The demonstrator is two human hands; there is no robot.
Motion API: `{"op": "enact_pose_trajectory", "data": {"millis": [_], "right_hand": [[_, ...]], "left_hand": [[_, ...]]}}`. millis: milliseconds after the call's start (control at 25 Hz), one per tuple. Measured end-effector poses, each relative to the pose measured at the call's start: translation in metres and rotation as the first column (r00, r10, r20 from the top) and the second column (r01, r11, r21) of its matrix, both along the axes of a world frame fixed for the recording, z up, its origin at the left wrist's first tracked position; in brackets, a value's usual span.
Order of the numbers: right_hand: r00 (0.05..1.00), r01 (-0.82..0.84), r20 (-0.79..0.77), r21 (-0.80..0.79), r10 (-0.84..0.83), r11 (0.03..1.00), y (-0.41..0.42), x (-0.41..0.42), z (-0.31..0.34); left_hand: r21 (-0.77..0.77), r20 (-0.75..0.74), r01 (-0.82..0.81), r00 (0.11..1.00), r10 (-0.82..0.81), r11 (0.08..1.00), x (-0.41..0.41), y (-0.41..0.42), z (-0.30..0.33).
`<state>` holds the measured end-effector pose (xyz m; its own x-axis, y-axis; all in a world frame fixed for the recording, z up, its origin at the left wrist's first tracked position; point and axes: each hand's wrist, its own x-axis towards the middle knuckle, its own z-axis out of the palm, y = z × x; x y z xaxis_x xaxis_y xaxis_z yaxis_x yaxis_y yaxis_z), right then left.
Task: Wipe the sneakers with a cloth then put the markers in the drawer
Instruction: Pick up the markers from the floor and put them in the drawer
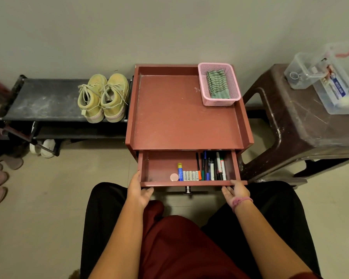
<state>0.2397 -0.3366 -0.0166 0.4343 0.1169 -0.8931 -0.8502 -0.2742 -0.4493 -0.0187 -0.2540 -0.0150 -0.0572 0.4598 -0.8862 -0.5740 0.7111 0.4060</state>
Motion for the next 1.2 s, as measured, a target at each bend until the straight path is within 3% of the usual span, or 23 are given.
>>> {"op": "enact_pose_trajectory", "data": {"millis": [680,1200], "right_hand": [[0.999,0.020,0.033,0.028,-0.021,0.999,0.050,0.008,-0.014],[0.999,-0.030,0.022,0.057,0.029,0.998,0.112,0.014,-0.004]], "left_hand": [[-0.010,-0.058,0.118,0.991,-0.118,0.993,0.012,0.054,-0.017],[-0.065,-0.138,-0.048,0.990,0.039,0.997,0.046,0.101,-0.025]]}}
